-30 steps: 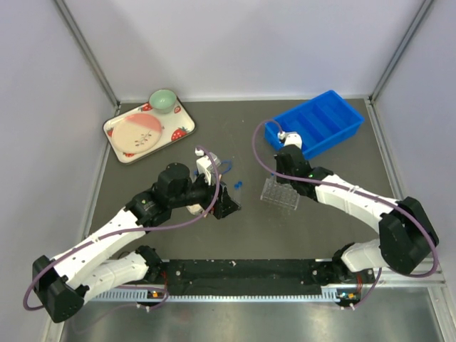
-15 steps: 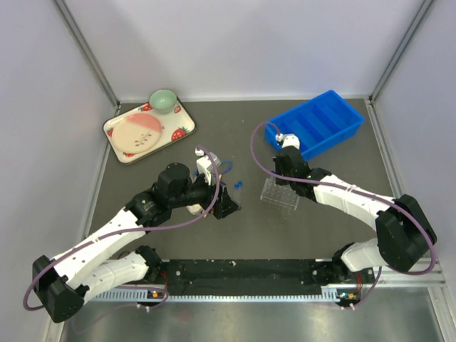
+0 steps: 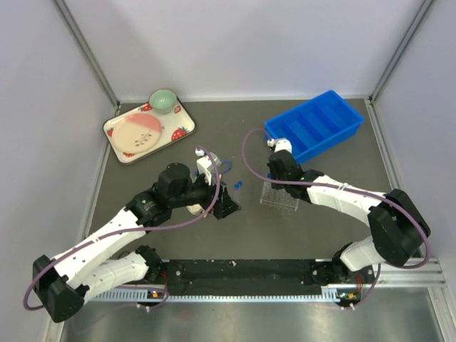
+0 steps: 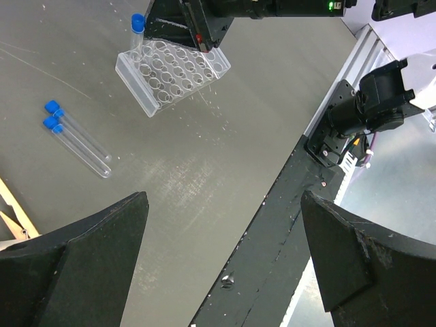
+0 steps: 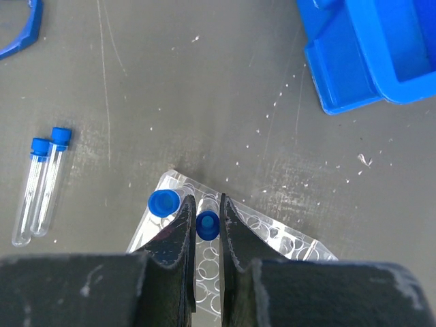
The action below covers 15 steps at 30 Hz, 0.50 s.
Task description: Organize the chemistry lab equipment
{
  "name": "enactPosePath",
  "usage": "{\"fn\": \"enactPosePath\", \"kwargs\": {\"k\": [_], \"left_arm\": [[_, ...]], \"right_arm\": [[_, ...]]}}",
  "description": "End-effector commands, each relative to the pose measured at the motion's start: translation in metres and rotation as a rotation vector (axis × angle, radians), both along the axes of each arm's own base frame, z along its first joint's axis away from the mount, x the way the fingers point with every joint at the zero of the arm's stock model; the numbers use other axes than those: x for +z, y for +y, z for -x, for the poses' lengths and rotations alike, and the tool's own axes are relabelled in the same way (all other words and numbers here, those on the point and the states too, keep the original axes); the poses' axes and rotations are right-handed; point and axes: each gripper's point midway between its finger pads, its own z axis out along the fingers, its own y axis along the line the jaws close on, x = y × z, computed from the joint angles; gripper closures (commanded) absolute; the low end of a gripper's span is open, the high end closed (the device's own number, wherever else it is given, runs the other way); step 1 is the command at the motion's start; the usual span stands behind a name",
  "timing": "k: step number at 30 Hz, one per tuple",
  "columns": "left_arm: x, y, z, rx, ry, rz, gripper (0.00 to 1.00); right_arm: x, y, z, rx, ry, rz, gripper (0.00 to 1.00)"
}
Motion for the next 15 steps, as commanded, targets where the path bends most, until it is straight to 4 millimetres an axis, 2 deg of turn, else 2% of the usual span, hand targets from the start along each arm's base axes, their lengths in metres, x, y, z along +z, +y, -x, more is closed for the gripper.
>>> {"fn": "enactPosePath", "kwargs": {"k": [1, 5, 11, 15], "left_arm": [[0.0053, -0.0039, -0.0022, -0.017, -0.033, 0.019, 0.01], [0.0045, -0.0041, -0.0021, -0.019, -0.032, 0.018, 0.01], [0.0046, -0.0042, -0.0019, -0.02, -0.031, 0.019, 0.01], [0.003, -0.0043, -0.002, -0.02, -0.028, 0.016, 0.01]], "right_arm": [[0.0054, 0.0093, -0.0044, 0.016, -0.034, 0.005, 1.0], [0.0044, 0.01, -0.0042, 0.017, -0.033, 0.017, 1.0], [0.0044, 0.01, -0.0037, 0.014, -0.034, 0.031, 0.91], [0.0084, 0.0096, -0.003, 0.012, -0.043, 0.034, 0.9]]}}
